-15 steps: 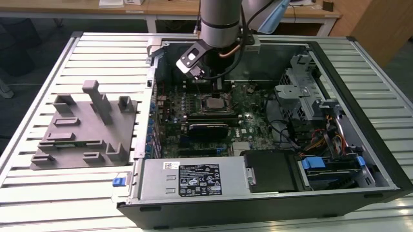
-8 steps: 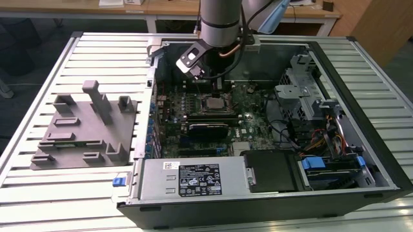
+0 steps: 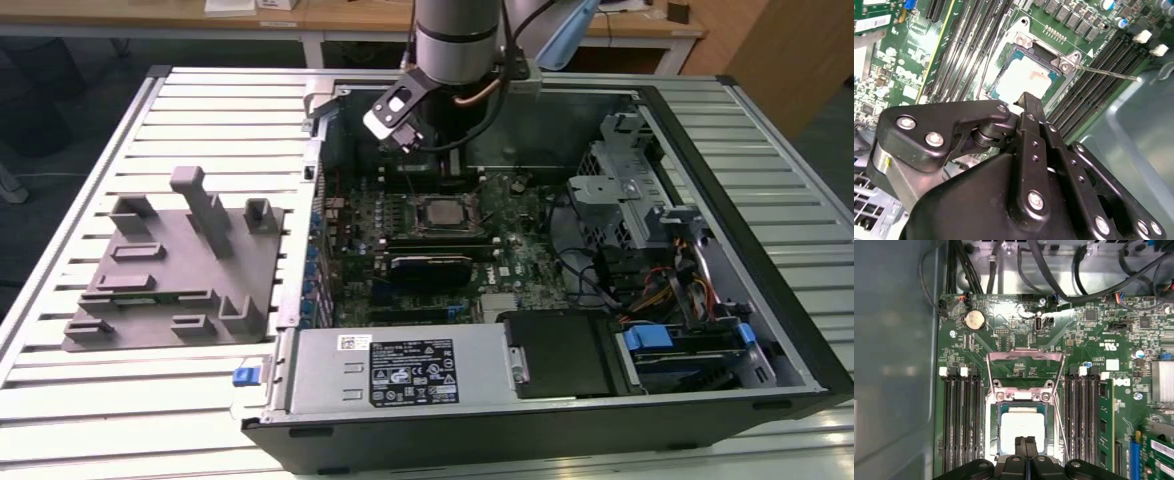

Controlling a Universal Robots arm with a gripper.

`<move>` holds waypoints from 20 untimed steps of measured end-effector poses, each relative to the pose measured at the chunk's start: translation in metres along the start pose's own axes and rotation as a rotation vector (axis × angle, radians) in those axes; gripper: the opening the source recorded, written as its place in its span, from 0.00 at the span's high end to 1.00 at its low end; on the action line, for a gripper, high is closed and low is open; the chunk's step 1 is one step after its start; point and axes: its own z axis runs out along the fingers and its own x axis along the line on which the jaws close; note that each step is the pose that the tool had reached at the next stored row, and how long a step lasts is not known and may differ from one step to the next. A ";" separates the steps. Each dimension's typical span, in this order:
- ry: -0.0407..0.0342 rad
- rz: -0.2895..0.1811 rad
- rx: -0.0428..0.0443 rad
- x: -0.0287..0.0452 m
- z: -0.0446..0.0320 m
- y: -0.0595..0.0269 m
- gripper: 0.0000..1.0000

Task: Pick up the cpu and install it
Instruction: 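Close the cpu cover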

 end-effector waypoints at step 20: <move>0.0000 0.000 0.0024 -0.0067 -0.0253 0.0075 0.89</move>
